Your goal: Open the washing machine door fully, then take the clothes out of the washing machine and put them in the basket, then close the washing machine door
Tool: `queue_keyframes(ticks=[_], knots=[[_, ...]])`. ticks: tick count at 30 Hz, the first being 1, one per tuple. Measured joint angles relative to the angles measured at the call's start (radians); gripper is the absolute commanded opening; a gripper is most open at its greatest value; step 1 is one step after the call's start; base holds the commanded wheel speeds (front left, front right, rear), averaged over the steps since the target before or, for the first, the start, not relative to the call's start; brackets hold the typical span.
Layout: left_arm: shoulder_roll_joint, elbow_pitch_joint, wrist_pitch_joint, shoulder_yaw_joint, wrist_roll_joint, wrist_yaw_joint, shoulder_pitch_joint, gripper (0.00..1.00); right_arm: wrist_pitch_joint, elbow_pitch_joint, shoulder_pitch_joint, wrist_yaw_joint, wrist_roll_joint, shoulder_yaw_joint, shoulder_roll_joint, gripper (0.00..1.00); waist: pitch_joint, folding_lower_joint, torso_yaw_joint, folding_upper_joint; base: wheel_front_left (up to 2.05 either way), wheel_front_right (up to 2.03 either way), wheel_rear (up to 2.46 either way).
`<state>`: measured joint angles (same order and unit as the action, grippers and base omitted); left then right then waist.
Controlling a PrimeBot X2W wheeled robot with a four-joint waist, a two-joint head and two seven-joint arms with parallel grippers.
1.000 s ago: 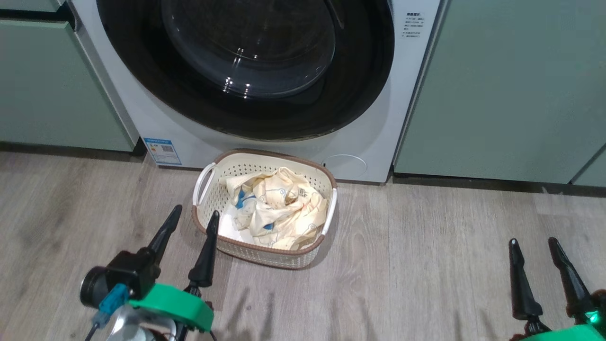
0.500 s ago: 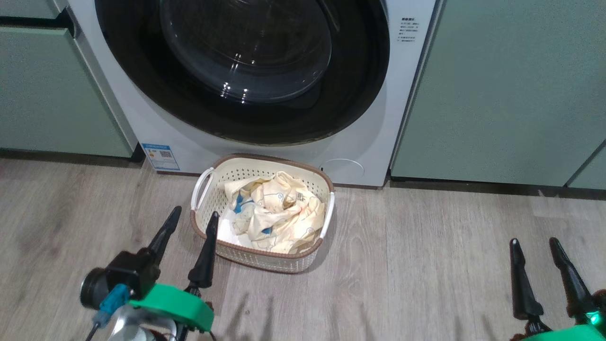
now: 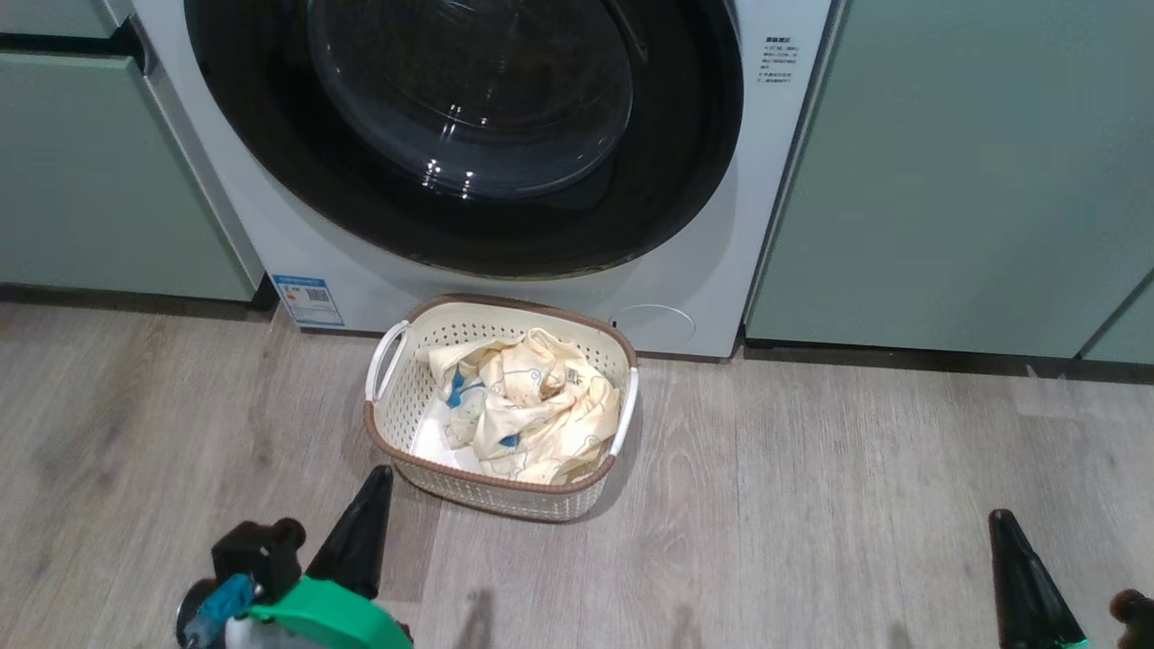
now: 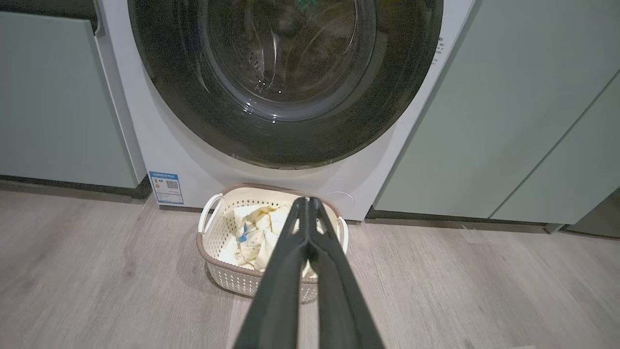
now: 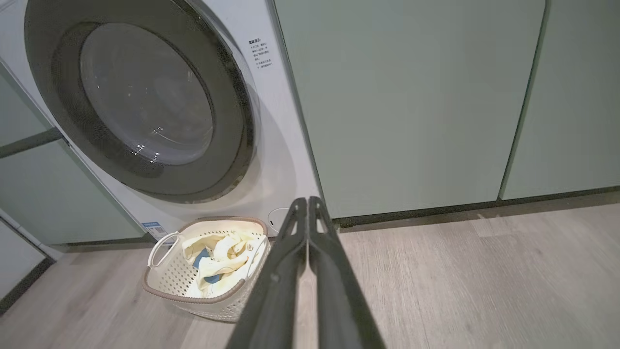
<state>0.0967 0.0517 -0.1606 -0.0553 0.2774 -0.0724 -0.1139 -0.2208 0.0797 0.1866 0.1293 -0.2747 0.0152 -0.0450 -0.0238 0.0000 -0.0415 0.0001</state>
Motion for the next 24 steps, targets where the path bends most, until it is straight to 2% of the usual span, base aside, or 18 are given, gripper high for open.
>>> queue_keyframes(ticks=[24], knots=[[-0.003, 0.054, 0.047, 0.017, 0.28, 0.036, 0.036, 0.0, 0.054, 0.038, -0.038, 0.0, -0.287, 0.001, -0.002, 0.0, 0.004, 0.0001, 0.009, 0.0, 0.0, 0.0, 0.0]])
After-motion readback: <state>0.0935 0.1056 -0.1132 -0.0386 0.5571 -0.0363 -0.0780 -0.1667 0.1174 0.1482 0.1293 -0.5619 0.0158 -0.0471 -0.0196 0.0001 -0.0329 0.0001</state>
